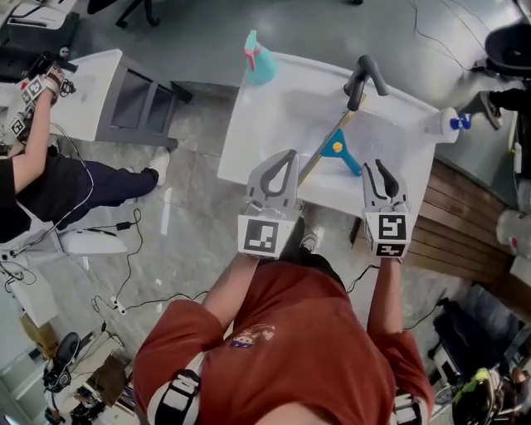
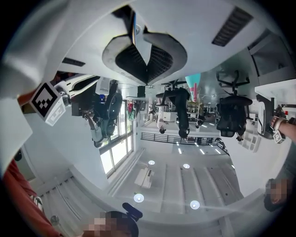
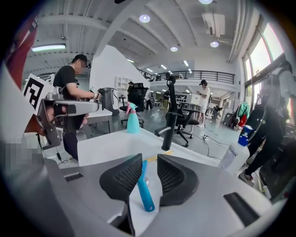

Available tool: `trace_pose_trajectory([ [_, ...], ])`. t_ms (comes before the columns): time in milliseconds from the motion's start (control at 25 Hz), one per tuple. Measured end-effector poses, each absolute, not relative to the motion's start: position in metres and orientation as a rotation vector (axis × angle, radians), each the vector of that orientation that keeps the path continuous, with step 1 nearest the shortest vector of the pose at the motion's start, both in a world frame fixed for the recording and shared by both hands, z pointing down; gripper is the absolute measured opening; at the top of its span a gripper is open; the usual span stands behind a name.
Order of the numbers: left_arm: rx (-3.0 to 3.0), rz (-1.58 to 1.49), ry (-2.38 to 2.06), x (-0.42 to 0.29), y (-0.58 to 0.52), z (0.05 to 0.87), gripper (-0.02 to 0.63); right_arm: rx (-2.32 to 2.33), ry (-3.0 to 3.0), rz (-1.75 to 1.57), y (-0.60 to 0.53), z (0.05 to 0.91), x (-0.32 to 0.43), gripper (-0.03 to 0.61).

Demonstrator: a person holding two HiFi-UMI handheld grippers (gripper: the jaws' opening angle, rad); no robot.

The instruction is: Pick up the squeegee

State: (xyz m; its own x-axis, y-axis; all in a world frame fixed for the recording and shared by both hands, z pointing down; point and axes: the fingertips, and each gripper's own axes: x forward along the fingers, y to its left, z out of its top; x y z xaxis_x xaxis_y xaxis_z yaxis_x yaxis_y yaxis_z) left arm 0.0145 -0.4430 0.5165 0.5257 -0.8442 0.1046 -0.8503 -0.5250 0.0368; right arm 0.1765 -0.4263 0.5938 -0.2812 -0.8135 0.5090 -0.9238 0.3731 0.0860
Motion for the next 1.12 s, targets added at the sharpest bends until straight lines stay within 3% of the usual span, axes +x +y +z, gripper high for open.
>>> trace_pose_trajectory([
  [400, 2.635, 0.161, -1.452, 0.015, -0.472, 0.55, 0.018, 1.169, -2.075, 0.342, -0.451, 0.672, 0.149, 0.192],
  [1120, 2.528, 0.214, -1.512, -0.012, -0.509, 0.585, 0.018, 0.904, -1.944, 0.352, -0.472, 0.756, 0.136, 0.204],
])
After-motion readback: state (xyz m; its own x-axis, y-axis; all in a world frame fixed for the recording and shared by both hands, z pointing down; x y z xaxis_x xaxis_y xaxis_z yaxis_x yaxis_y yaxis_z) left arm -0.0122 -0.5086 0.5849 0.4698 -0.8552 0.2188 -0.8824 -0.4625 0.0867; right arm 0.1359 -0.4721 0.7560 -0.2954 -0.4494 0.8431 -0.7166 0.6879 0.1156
